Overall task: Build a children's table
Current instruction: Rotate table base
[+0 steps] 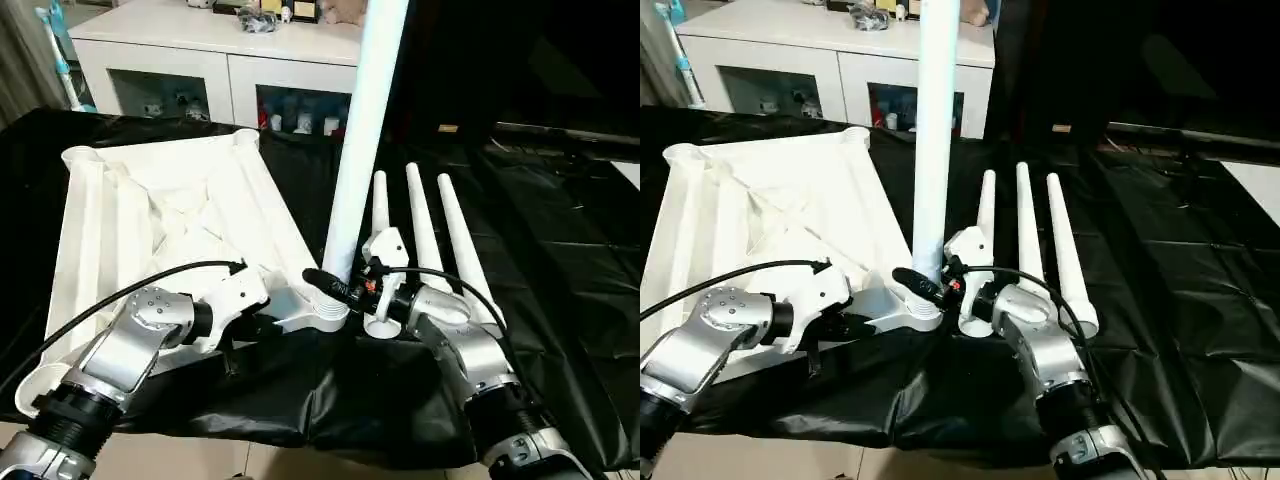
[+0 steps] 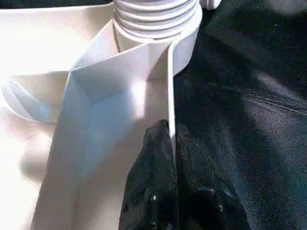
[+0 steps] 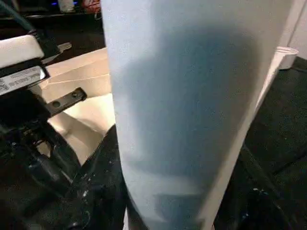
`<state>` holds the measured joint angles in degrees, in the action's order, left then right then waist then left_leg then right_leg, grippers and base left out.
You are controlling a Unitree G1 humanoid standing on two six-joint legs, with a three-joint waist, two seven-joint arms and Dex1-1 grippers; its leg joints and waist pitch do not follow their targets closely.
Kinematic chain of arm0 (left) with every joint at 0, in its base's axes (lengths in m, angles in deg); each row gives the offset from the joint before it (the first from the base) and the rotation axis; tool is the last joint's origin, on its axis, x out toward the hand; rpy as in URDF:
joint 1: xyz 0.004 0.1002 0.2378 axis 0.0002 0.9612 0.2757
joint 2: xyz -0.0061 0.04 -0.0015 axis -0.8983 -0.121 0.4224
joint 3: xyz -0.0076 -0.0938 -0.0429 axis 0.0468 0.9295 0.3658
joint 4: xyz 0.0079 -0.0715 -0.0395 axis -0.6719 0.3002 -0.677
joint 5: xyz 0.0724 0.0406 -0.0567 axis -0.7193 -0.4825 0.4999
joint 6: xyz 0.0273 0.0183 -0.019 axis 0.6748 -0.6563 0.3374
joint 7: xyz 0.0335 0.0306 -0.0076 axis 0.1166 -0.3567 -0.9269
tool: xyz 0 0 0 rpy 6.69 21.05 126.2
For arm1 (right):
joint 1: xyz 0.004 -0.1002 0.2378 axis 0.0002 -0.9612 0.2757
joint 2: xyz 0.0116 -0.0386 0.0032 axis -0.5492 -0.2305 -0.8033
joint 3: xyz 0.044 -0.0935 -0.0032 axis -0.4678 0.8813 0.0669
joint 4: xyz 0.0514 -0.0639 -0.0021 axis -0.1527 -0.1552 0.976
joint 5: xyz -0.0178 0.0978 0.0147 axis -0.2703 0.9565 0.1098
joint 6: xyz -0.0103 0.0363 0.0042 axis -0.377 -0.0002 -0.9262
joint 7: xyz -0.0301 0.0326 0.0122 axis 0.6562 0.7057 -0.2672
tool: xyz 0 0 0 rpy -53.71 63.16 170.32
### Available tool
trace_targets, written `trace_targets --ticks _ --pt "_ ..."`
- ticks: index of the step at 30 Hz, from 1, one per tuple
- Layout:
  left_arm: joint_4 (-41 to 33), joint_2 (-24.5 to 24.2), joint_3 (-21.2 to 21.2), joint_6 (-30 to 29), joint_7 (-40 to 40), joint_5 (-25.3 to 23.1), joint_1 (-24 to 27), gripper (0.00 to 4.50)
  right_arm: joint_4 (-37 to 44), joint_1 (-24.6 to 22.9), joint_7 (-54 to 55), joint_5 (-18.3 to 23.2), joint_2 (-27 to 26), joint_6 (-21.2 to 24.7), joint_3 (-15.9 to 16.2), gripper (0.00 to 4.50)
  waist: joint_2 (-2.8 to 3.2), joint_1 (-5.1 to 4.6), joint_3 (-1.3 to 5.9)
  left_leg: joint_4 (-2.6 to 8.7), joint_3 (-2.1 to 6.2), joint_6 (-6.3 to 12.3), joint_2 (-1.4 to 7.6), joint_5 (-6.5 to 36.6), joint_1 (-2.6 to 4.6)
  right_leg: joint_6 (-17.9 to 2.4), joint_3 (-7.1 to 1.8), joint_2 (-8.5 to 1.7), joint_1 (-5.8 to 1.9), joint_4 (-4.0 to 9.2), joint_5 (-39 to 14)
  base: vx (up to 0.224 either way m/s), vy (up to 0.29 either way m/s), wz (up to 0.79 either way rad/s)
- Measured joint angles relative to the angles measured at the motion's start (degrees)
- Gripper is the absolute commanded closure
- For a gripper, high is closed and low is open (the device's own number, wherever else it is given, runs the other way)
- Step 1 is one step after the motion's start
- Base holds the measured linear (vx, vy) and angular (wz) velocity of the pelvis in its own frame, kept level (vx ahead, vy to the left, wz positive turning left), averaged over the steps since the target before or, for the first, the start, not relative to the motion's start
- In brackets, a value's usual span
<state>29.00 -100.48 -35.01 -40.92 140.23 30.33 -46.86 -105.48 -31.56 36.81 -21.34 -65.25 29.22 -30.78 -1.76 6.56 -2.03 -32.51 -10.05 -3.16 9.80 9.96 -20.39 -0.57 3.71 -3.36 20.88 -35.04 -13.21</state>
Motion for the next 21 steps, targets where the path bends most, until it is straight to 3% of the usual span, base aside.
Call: trace_targets --ticks 10,21 --pt "0.32 -2.29 -0.2 2.04 4.83 1.01 -0.42 4.5 -2.08 2.45 -10.81 2.03 3.13 -0.22 0.81 2.65 -0.23 0.36 0.16 0.42 -0.14 -0.03 0.05 -0.02 -0.12 -0.37 0.02 0.04 -0.23 -0.17 0.09 0.012 -0.003 0.0" --pt "2.01 -3.88 -0.24 4.22 7.67 1.23 -1.51 4.5 -5.5 4.89 -16.29 2.53 4.11 -2.57 1.39 2.65 -0.55 -0.32 0.36 0.22 -0.15 0.05 0.08 0.02 -0.46 -0.49 0.05 0.06 -0.04 -0.06 -0.08 0.005 -0.001 0.0"
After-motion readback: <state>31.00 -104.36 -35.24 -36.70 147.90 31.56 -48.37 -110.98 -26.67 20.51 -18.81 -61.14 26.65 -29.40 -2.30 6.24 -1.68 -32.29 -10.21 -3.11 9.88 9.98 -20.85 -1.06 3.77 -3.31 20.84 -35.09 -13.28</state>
